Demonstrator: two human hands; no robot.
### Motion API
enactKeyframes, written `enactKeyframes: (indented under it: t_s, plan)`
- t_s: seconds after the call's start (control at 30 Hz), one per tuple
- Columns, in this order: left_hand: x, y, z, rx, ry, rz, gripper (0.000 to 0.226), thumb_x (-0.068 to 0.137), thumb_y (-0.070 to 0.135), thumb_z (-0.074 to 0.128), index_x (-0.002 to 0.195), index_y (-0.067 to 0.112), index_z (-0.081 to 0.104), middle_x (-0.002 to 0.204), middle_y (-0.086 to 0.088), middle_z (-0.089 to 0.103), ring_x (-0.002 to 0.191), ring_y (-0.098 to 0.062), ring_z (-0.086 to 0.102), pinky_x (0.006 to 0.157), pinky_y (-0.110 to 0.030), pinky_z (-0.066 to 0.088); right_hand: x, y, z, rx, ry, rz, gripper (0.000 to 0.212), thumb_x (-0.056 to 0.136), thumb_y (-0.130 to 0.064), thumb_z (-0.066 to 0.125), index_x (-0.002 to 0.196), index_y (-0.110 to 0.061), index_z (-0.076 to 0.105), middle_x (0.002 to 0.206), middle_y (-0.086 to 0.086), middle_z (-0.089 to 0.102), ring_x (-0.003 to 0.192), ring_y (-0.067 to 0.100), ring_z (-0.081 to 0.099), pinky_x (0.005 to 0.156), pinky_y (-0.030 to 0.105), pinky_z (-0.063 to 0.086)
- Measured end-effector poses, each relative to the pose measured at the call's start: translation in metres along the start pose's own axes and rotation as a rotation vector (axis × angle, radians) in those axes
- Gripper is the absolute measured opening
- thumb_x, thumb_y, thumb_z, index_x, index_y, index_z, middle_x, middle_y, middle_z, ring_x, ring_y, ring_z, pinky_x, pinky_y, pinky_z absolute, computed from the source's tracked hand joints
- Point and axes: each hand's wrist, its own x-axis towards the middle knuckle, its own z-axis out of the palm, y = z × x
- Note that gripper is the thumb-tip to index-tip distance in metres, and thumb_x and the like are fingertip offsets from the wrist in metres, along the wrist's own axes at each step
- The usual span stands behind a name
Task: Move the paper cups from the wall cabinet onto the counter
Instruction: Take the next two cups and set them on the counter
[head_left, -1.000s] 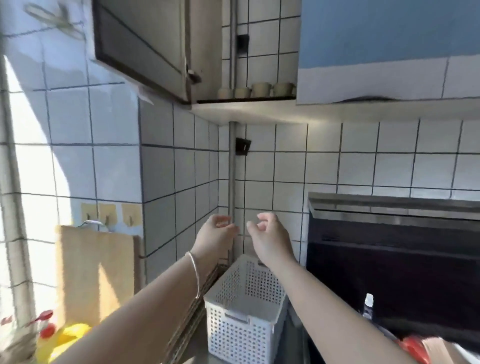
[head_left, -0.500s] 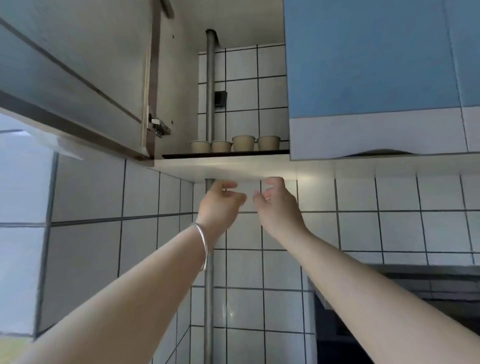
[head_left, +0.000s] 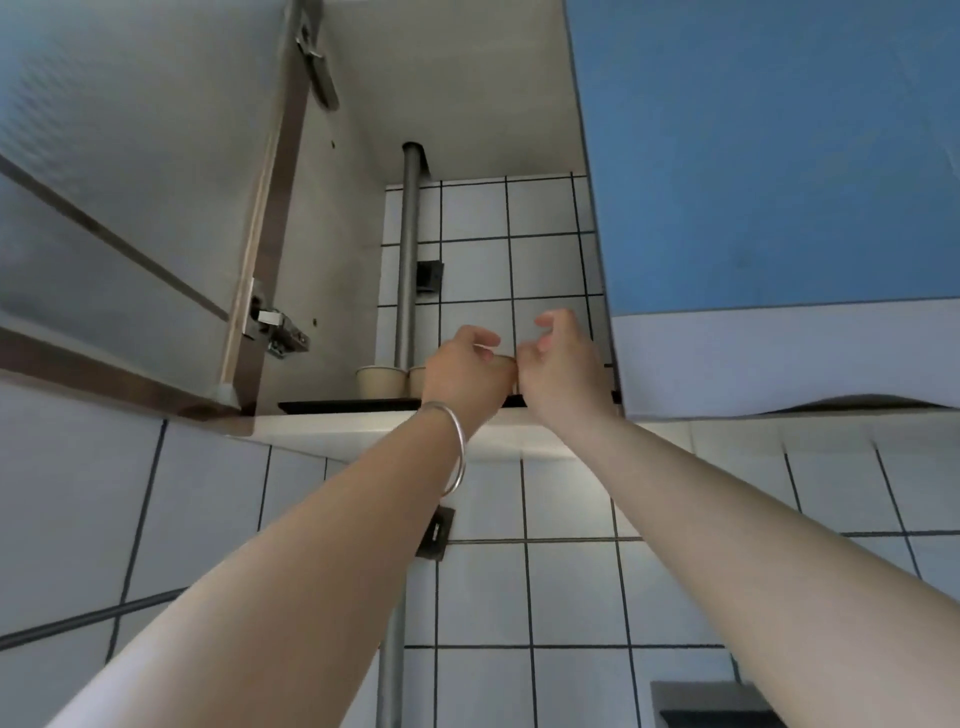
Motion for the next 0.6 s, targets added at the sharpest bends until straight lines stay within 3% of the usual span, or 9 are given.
enactKeyframes:
  t_s: [0.13, 0.2, 0.33, 0.43, 0.5, 0.6]
  plan:
    - [0.044, -0.018, 0.008, 0.257, -0.027, -0.083, 0.048, 0.079, 0.03, 0.063, 0.125, 0.02, 0.051, 0.131, -0.01, 0.044, 0.119, -0.029, 0.045, 0.094, -0.034, 0.046, 0.04, 0.014, 0.015, -0.059, -0.046, 0.134, 0.042, 0.092, -0.015, 0.045, 0.133, -0.006, 0.042, 0.135, 0.016, 0.047, 0.12, 0.032, 0.048, 0.088, 0.03, 0.04]
    - [0.058, -0.023, 0.011, 0.35, -0.045, -0.167, 0.053, 0.081, 0.029, 0.06, 0.132, 0.02, 0.046, 0.138, -0.014, 0.034, 0.129, -0.034, 0.031, 0.101, -0.038, 0.041, 0.052, 0.021, 0.018, -0.113, -0.084, 0.209, 0.047, 0.09, -0.016, 0.045, 0.135, -0.006, 0.04, 0.138, 0.018, 0.043, 0.122, 0.034, 0.046, 0.089, 0.03, 0.04]
    - [0.08, -0.027, 0.011, 0.446, -0.17, -0.245, 0.066, 0.079, 0.039, 0.063, 0.137, 0.023, 0.037, 0.142, -0.017, 0.032, 0.13, -0.036, 0.033, 0.103, -0.039, 0.037, 0.071, 0.029, 0.022, -0.238, -0.208, 0.318, 0.057, 0.089, -0.021, 0.049, 0.141, -0.007, 0.031, 0.137, 0.018, 0.043, 0.118, 0.032, 0.049, 0.08, 0.028, 0.039]
    - [0.087, -0.032, 0.016, 0.359, -0.267, -0.253, 0.079, 0.071, 0.05, 0.068, 0.139, 0.026, 0.034, 0.14, -0.014, 0.043, 0.125, -0.033, 0.043, 0.105, -0.041, 0.04, 0.082, 0.027, 0.023, -0.302, -0.284, 0.377, 0.064, 0.088, -0.023, 0.053, 0.143, -0.004, 0.025, 0.121, 0.016, 0.052, 0.104, 0.027, 0.054, 0.069, 0.029, 0.044]
    - [0.09, -0.033, 0.02, 0.301, -0.318, -0.232, 0.08, 0.073, 0.049, 0.067, 0.14, 0.022, 0.033, 0.14, -0.012, 0.046, 0.126, -0.031, 0.045, 0.104, -0.038, 0.04, 0.088, 0.029, 0.024, -0.381, -0.33, 0.396, 0.065, 0.09, -0.025, 0.055, 0.143, 0.0, 0.025, 0.129, 0.018, 0.05, 0.113, 0.029, 0.053, 0.081, 0.032, 0.047]
    - [0.093, -0.032, 0.027, 0.302, -0.385, -0.207, 0.073, 0.08, 0.041, 0.065, 0.141, 0.014, 0.034, 0.139, -0.013, 0.047, 0.124, -0.03, 0.047, 0.097, -0.035, 0.041, 0.092, 0.029, 0.021, -0.474, -0.457, 0.394, 0.062, 0.092, -0.028, 0.055, 0.143, -0.001, 0.031, 0.15, 0.017, 0.035, 0.134, 0.032, 0.039, 0.104, 0.035, 0.036]
